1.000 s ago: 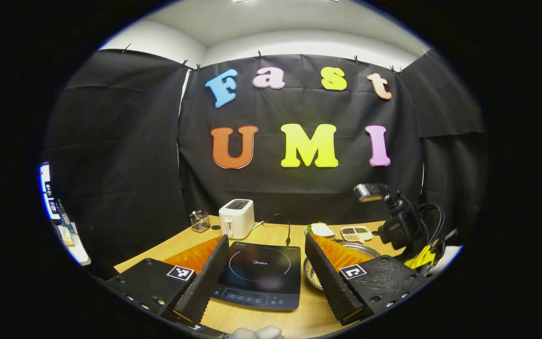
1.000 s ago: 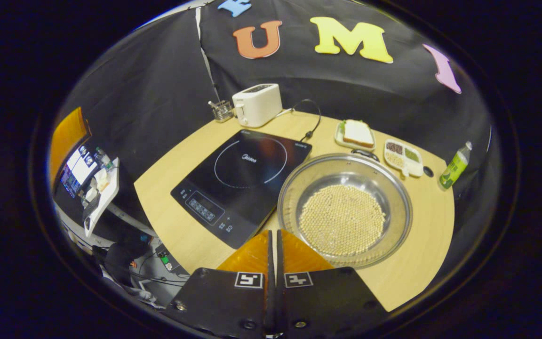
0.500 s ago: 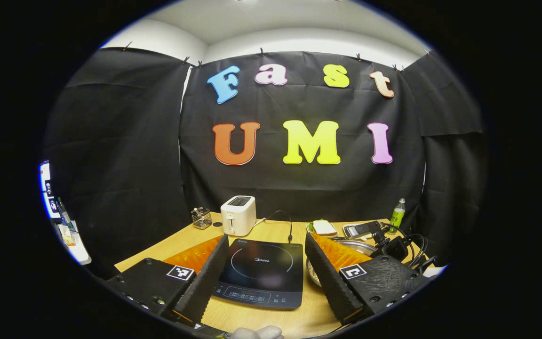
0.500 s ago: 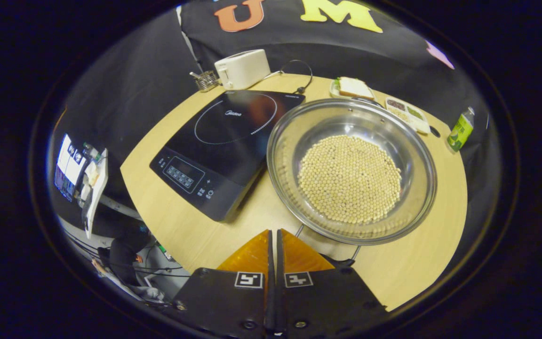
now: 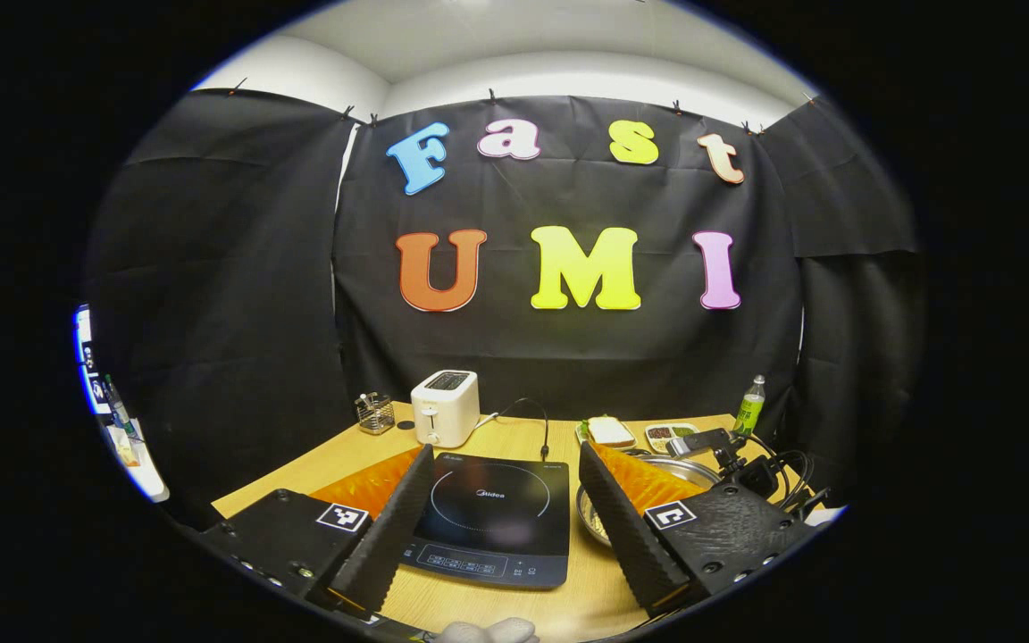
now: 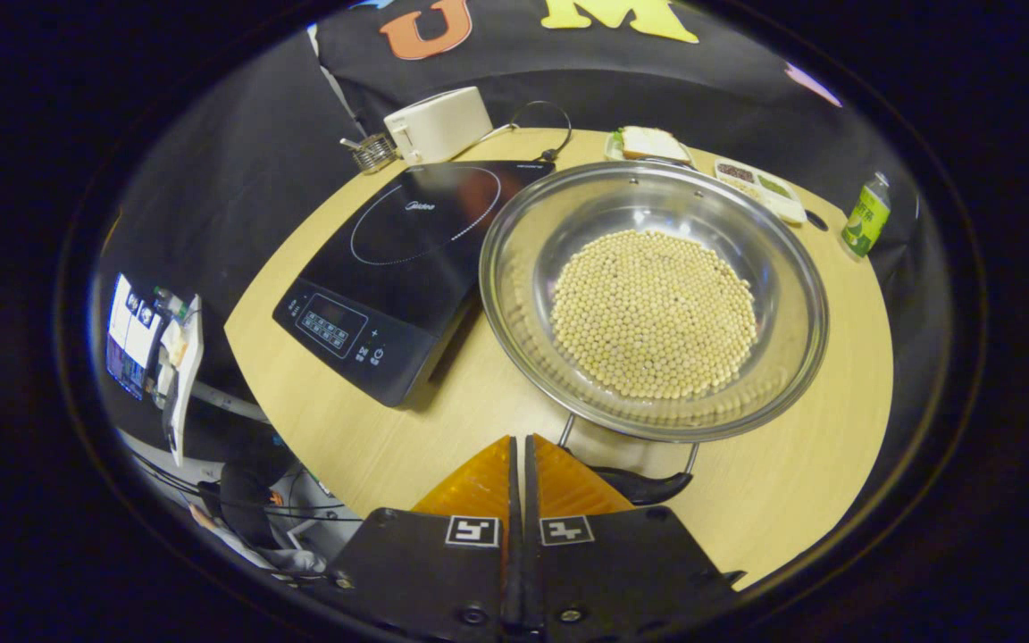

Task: First push the handle of the pot to place it horizontally, then grasp the pot with both hands and set it on the induction cooktop.

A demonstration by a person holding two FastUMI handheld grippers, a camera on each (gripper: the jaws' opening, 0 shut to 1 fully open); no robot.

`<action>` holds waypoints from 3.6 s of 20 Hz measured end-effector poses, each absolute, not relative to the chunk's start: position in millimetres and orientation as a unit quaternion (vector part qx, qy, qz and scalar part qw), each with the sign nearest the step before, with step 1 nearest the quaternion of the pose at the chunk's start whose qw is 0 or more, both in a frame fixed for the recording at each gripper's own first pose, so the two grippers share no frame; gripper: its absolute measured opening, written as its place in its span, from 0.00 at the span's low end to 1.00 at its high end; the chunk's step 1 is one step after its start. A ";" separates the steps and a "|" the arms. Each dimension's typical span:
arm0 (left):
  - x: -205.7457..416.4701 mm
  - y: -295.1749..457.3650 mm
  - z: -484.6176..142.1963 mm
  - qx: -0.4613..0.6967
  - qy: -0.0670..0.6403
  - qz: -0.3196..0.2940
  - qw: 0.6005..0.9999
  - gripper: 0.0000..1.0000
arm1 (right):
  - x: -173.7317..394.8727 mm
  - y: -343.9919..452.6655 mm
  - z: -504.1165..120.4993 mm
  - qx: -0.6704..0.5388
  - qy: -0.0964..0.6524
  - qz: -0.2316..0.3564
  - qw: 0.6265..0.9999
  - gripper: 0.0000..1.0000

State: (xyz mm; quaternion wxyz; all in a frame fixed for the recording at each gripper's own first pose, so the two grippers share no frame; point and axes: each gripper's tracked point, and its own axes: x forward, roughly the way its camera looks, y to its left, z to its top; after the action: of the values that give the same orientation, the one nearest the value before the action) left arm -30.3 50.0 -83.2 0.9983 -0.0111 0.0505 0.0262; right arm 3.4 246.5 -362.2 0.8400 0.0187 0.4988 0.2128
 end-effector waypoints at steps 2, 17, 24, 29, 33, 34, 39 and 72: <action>-28.9 47.2 -83.7 -0.012 0.050 0.023 0.998 0.96 | 3.3 238.1 -364.5 0.020 0.503 0.205 0.839 0.04; -8.3 21.4 -86.5 -0.030 0.050 -0.009 0.998 0.97 | 13.9 162.4 -388.6 0.033 0.506 0.128 0.852 0.00; 5.6 12.1 -88.3 -0.030 0.050 -0.021 0.998 0.96 | 25.9 130.9 -392.4 0.036 0.507 0.096 0.856 0.00; 14.5 7.1 -92.3 -0.034 0.054 -0.032 0.997 0.96 | 32.8 111.8 -393.3 0.031 0.507 0.077 0.858 0.00; 19.9 4.0 -94.9 -0.028 0.057 -0.041 0.997 0.96 | 36.3 95.3 -392.3 0.023 0.505 0.062 0.861 0.00; 20.7 3.2 -96.3 -0.028 0.058 -0.042 0.997 0.96 | 36.2 91.0 -391.9 0.023 0.504 0.059 0.861 0.00; 28.9 -10.0 -102.3 -0.033 0.065 -0.048 0.996 0.95 | 33.5 66.1 -393.0 0.021 0.501 0.046 0.864 0.01; 49.7 -26.9 -142.4 -0.030 0.121 0.024 0.992 0.96 | 136.2 -9.2 -400.0 -0.041 0.481 0.061 0.874 0.00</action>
State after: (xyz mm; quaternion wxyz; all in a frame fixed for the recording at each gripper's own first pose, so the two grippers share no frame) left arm 49.7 -26.9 -142.4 0.9919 -0.0304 0.1207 0.0241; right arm 136.2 -9.2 -400.0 0.8739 -0.0406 0.4805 0.0610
